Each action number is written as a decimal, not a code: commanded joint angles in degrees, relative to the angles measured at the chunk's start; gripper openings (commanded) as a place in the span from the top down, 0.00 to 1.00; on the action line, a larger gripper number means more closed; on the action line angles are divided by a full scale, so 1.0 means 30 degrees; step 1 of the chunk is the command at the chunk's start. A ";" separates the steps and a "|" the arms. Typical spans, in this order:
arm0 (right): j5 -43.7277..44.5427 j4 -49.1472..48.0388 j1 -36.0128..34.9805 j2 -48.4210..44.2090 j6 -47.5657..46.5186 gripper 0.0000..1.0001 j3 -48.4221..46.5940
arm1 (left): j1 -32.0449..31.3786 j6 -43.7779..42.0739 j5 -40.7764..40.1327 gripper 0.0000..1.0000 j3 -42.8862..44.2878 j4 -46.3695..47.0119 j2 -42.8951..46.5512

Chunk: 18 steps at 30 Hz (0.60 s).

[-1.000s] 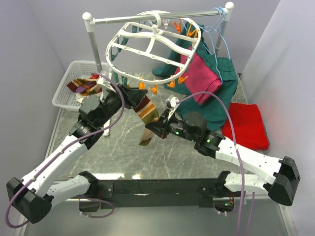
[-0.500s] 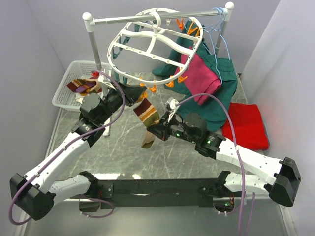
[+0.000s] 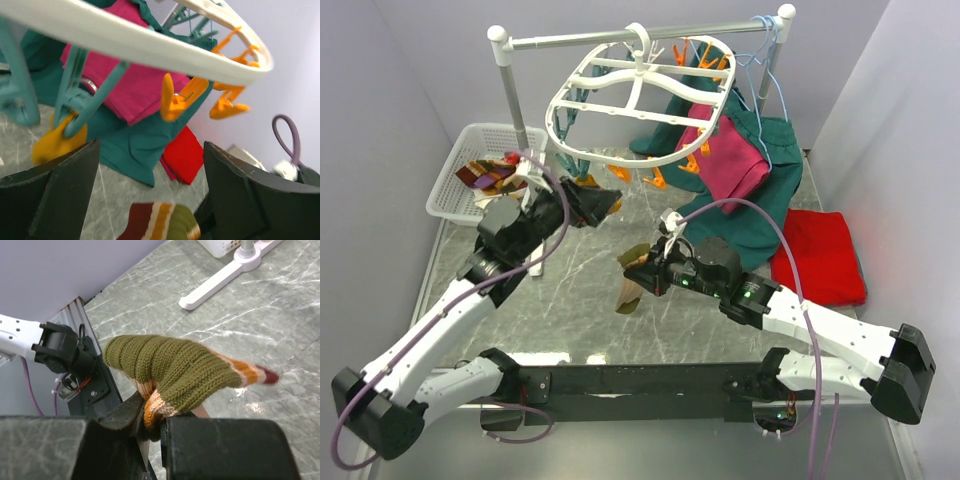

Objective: Remove the socks clipped to the hanger

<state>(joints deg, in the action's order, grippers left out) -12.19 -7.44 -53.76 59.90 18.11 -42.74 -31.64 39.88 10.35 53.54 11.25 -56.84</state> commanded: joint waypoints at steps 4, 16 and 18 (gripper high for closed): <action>-0.1064 0.1453 -0.0070 -0.0806 -0.0763 0.97 -0.1454 | 0.0028 -0.0344 0.3138 0.07 -0.2667 -0.0468 0.3183; -0.0277 0.2977 -0.0040 -0.2152 0.0028 0.93 -0.3389 | -0.0088 0.5715 0.9613 0.10 -0.9491 0.8894 0.2690; 0.0105 0.3125 -0.0011 -0.2271 0.0174 0.94 -0.3419 | -0.0409 0.6890 0.9559 0.11 -1.0694 1.1703 0.2482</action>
<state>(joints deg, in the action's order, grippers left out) -14.41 2.66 -53.76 55.13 17.43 -49.52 -31.57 51.48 32.93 26.41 26.13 -48.40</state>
